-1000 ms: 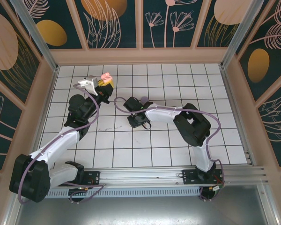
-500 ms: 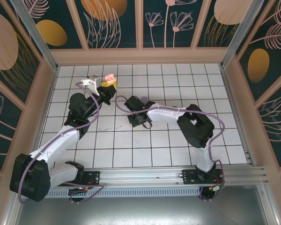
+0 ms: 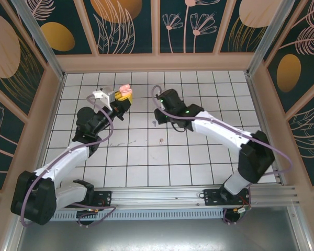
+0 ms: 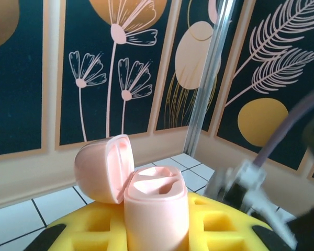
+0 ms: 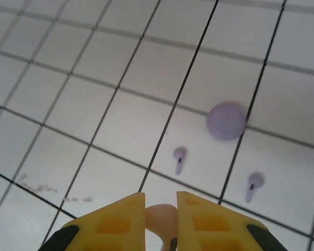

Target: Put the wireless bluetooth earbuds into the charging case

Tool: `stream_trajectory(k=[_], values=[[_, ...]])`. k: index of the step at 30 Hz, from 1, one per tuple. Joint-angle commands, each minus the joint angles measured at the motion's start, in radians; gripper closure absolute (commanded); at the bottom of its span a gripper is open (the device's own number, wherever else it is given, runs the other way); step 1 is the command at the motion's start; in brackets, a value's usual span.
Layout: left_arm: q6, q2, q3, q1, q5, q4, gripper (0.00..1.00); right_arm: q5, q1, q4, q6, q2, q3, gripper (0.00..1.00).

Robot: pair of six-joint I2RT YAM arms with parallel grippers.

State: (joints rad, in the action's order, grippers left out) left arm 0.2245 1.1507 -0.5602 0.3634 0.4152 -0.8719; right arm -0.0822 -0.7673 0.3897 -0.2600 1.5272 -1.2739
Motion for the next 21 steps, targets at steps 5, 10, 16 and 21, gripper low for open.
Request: stream_trajectory(k=[5, 10, 16, 21], values=[[-0.291, 0.009, 0.103, 0.099, 0.078, -0.218, 1.00, 0.020, 0.035, -0.023, 0.076, -0.184, -0.052, 0.82], [-0.377, 0.074, 0.084, 0.186, 0.089, -0.237, 1.00, 0.141, 0.032, -0.116, 0.123, -0.283, -0.045, 0.82], [-0.377, 0.165, 0.036, 0.241, 0.103, -0.343, 1.00, 0.275, 0.020, -0.245, 0.171, -0.387, 0.031, 0.82], [-0.385, 0.223, -0.023, 0.275, 0.129, -0.363, 1.00, 0.338, 0.013, -0.297, 0.189, -0.420, 0.083, 0.82]])
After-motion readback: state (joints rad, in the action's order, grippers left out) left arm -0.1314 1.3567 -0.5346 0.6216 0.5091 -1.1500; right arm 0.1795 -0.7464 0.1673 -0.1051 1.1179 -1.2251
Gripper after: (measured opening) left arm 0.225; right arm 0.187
